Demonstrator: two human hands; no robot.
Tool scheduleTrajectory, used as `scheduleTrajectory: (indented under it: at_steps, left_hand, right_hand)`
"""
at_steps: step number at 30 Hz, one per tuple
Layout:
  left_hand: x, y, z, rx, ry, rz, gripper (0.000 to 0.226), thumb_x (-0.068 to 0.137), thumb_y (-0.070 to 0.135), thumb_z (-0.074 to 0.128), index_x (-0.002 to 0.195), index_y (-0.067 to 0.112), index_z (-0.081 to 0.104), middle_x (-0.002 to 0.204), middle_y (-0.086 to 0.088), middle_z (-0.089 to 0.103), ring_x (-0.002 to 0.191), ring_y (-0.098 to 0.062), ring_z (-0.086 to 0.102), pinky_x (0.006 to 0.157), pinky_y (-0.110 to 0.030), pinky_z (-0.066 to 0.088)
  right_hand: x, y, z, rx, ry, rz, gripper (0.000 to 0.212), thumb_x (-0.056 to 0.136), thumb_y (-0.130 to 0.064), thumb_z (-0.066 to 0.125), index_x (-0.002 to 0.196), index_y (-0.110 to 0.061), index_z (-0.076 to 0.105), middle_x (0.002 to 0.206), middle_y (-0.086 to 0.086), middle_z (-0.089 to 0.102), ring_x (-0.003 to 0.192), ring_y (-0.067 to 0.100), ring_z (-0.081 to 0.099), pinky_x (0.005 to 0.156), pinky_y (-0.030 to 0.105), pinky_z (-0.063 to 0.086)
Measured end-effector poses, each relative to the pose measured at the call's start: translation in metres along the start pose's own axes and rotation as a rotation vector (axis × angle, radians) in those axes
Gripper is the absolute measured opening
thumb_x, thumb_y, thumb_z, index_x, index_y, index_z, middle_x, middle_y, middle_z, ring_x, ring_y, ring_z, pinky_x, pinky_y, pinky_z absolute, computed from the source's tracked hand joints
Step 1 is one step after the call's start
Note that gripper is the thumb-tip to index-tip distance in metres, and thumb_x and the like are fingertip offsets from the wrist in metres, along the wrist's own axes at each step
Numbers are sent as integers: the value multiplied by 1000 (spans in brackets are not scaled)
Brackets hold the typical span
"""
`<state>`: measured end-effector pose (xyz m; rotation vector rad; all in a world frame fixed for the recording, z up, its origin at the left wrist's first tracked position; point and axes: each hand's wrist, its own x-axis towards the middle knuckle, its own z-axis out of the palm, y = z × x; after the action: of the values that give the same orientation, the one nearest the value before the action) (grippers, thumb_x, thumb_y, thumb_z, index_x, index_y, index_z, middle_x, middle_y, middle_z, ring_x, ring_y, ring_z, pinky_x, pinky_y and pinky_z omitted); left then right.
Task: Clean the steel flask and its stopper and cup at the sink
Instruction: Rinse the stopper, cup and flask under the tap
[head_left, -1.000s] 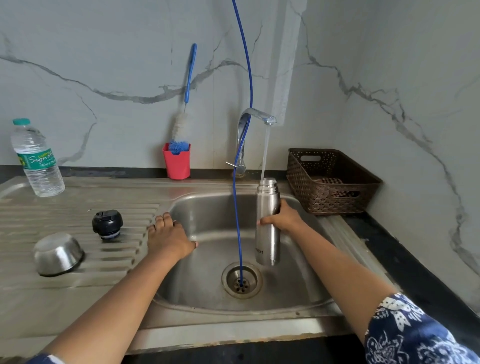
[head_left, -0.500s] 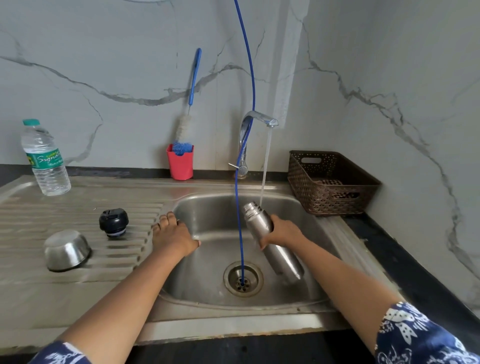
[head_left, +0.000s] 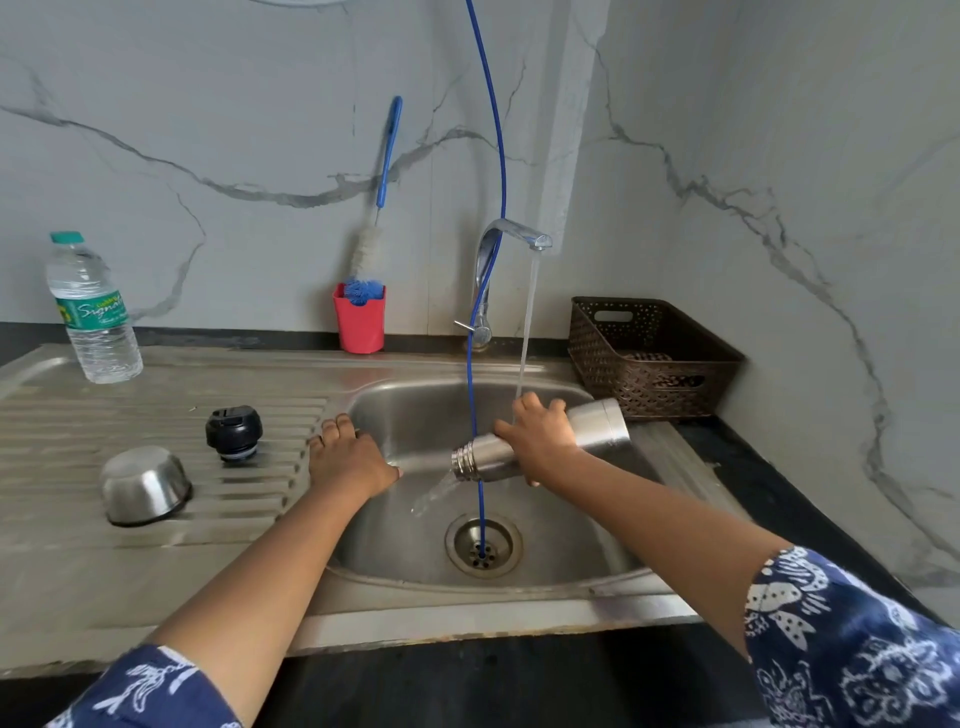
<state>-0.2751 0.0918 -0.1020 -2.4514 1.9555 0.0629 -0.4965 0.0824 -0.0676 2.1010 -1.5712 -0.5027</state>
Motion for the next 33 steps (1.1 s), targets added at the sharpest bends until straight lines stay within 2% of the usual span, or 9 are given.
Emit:
scheduleTrajectory:
  at_steps: [7, 13, 21, 25, 28, 30, 33]
  left_hand:
    - [0, 1, 0, -12, -6, -8, 86, 83, 64, 53, 147, 10, 33, 158, -12, 11, 143, -30, 13, 115, -42, 16]
    - [1, 0, 1, -16, -6, -3, 85, 83, 65, 52, 146, 11, 35, 157, -12, 11, 143, -31, 13, 115, -42, 16]
    - [1, -1, 1, -9, -2, -3, 82, 84, 63, 53, 146, 11, 37, 157, -12, 12, 143, -31, 14, 115, -42, 17]
    - [1, -1, 0, -7, 0, 1, 82, 84, 63, 52, 145, 11, 37, 157, -12, 12, 142, -30, 15, 115, -41, 17]
    - [-1, 0, -1, -3, -1, -3, 82, 84, 63, 52, 146, 11, 37, 157, -11, 12, 143, -30, 14, 115, -41, 17]
    - [1, 0, 0, -7, -1, -1, 83, 84, 64, 52, 146, 11, 37, 157, -11, 12, 143, -30, 14, 115, -41, 17]
    - [0, 0, -1, -9, 1, 0, 84, 84, 65, 52, 146, 11, 36, 158, -11, 12, 143, -30, 15, 115, -40, 17]
  right_hand:
    - [5, -4, -23, -96, 122, -31, 55, 85, -35, 63, 136, -28, 41, 138, 12, 35, 128, 31, 31, 98, 51, 36]
    - [8, -11, -40, -327, 319, -159, 45, 91, -28, 53, 134, -25, 41, 135, 13, 36, 126, 30, 33, 102, 53, 30]
    - [5, -12, -34, -367, 383, -217, 47, 88, -27, 58, 133, -23, 43, 135, 13, 37, 126, 31, 35, 103, 49, 32]
    - [5, -5, -28, -266, 386, -161, 56, 88, -28, 57, 139, -23, 35, 138, 13, 34, 128, 31, 31, 104, 50, 30]
    - [3, -6, -17, -225, 352, -149, 53, 89, -30, 56, 138, -25, 37, 139, 12, 32, 128, 30, 30, 104, 49, 29]
    - [3, -3, -13, -70, 286, -75, 54, 87, -33, 58, 137, -28, 38, 140, 11, 32, 130, 29, 28, 103, 46, 30]
    - [2, 8, -8, 305, 100, 74, 78, 71, -41, 76, 137, -30, 37, 136, 9, 37, 130, 30, 30, 100, 46, 35]
